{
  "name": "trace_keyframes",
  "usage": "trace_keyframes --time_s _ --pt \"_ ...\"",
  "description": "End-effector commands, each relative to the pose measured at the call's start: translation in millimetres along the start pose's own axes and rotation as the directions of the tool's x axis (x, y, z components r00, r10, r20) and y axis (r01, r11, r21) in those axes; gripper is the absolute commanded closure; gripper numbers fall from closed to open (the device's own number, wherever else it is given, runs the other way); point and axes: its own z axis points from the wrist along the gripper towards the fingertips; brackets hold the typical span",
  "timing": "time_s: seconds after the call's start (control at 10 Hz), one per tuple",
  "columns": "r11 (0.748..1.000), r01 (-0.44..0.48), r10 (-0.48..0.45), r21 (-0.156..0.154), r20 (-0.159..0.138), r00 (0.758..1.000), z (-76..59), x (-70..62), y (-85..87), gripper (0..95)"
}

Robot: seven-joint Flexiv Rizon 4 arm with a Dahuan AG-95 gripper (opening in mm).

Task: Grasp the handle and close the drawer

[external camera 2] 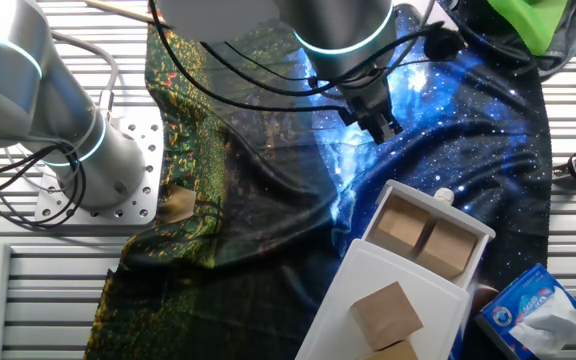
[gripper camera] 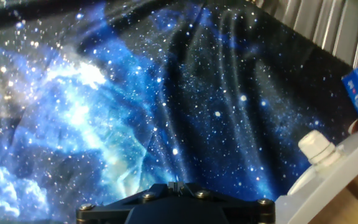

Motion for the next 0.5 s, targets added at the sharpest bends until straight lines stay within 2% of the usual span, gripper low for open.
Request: trace_keyframes --time_s 0.1,0.3,0.4,0.5 --pt "0.998 -0.029 0.020 -0.054 -0.173 0.985 -0.1 -1.3 0.0 95.0" --pt "0.995 -0.047 0.022 -0.090 -0.268 0.963 -0.3 -1.4 0.1 95.0" --pt "0.992 -0.056 0.012 -0.117 -0.346 0.938 -0.3 -1.5 0.1 95.0" --pt "0.991 -0.049 -0.003 -0.128 -0.376 0.927 -0.7 -1.6 0.2 95.0"
